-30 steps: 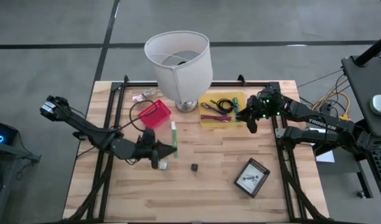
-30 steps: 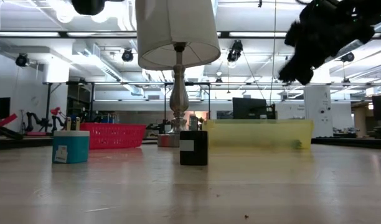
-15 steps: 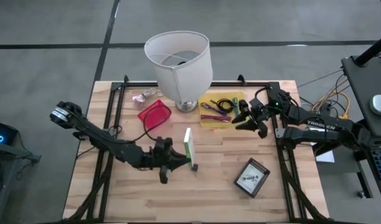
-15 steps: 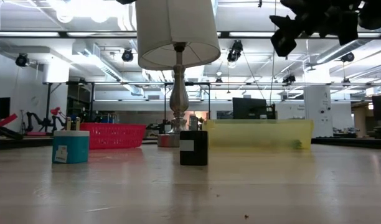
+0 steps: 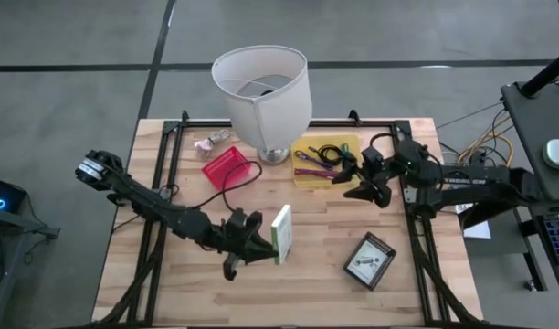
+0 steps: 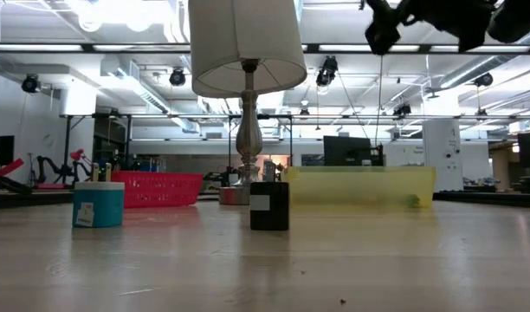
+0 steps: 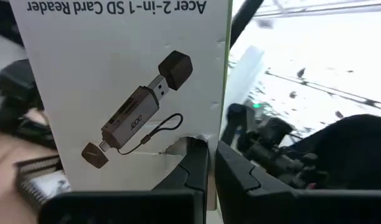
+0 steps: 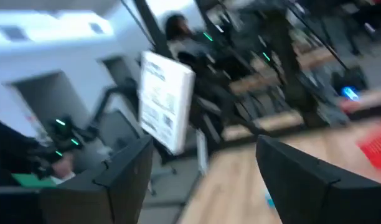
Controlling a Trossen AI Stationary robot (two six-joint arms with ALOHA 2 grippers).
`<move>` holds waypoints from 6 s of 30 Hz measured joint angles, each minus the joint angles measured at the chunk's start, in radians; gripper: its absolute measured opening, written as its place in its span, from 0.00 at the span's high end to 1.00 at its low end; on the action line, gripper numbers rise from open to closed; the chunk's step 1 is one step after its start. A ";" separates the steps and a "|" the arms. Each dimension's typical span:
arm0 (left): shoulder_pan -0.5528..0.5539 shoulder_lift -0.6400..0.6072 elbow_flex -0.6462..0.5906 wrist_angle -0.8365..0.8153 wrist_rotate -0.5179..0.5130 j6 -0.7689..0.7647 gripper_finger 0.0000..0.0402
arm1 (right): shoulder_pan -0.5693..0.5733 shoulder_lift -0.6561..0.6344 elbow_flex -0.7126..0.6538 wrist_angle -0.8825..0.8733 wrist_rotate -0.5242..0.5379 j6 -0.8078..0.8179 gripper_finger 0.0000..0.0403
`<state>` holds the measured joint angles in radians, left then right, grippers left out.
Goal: Pick and place items into bin
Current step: Put the card reader box into the black bin, then put the blue charger adapter into the red bin
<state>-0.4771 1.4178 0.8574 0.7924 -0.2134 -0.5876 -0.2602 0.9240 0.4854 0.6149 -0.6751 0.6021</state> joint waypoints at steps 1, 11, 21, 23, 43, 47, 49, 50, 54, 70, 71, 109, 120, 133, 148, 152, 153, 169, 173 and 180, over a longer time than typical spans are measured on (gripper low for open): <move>0.007 0.000 0.000 0.011 0.021 0.001 1.00 | 0.016 0.023 0.000 0.071 0.002 0.018 0.33; 0.069 0.000 0.000 0.012 0.208 0.036 1.00 | 0.121 0.276 0.074 0.407 0.055 0.102 0.33; 0.102 0.000 0.000 0.007 0.320 0.100 1.00 | 0.186 0.487 0.233 0.413 0.046 0.100 0.33; 0.102 0.000 0.000 0.008 0.324 0.106 1.00 | 0.200 0.511 0.271 0.414 0.036 0.098 0.33; 0.111 0.000 0.000 0.011 0.335 0.130 1.00 | 0.256 0.711 0.523 0.411 -0.120 0.042 0.35; 0.111 0.000 0.000 0.010 0.334 0.129 1.00 | 0.258 0.715 0.541 0.376 -0.119 0.038 0.41; 0.111 0.000 0.000 0.010 0.334 0.129 1.00 | 0.258 0.709 0.542 0.344 -0.120 0.035 0.45; 0.111 0.000 0.000 0.010 0.334 0.129 1.00 | 0.258 0.708 0.542 0.333 -0.119 0.034 0.48; 0.111 0.000 0.000 0.010 0.334 0.131 1.00 | 0.260 0.702 0.541 0.331 -0.120 0.034 0.60; 0.117 -0.001 0.000 0.005 0.331 0.122 0.91 | 0.264 0.701 0.540 0.323 -0.187 0.031 0.93; 0.118 -0.001 0.000 0.005 0.332 0.121 0.89 | 0.264 0.701 0.539 0.314 -0.204 0.045 0.93; 0.124 -0.001 -0.001 -0.054 0.607 -0.218 0.69 | 0.799 0.250 0.522 -1.554 0.748 -0.551 0.93; 0.125 -0.001 0.000 -0.061 0.607 -0.218 0.69 | 1.029 0.421 0.554 -1.691 0.944 -0.526 0.93; 0.126 -0.001 0.000 -0.071 0.607 -0.218 0.69 | 1.074 0.624 0.625 -1.787 1.044 -0.563 0.92; 0.126 -0.001 0.000 -0.086 0.607 -0.218 0.69 | 1.081 0.691 0.633 -1.790 0.981 -0.402 0.79; 0.126 -0.001 -0.001 -0.102 0.608 -0.218 0.69 | 1.081 0.672 0.634 -1.786 0.964 -0.370 0.68; 0.126 -0.001 -0.001 -0.101 0.608 -0.217 0.69 | 1.081 0.670 0.634 -1.785 0.945 -0.369 0.65; 0.126 -0.001 0.000 -0.101 0.608 -0.217 0.69 | 1.076 0.668 0.683 -1.758 0.716 -0.356 0.41; 0.126 -0.001 0.000 -0.155 0.603 -0.217 0.69 | 1.073 0.659 0.706 -1.718 0.867 -0.256 0.43; 0.126 -0.001 0.000 -0.407 0.546 -0.219 0.69 | 1.049 0.570 0.688 -1.616 1.180 -0.033 0.48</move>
<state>-0.3508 1.4170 0.8570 0.3859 0.3329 -0.8069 0.7885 1.4944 1.1735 -1.0008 0.5048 0.5686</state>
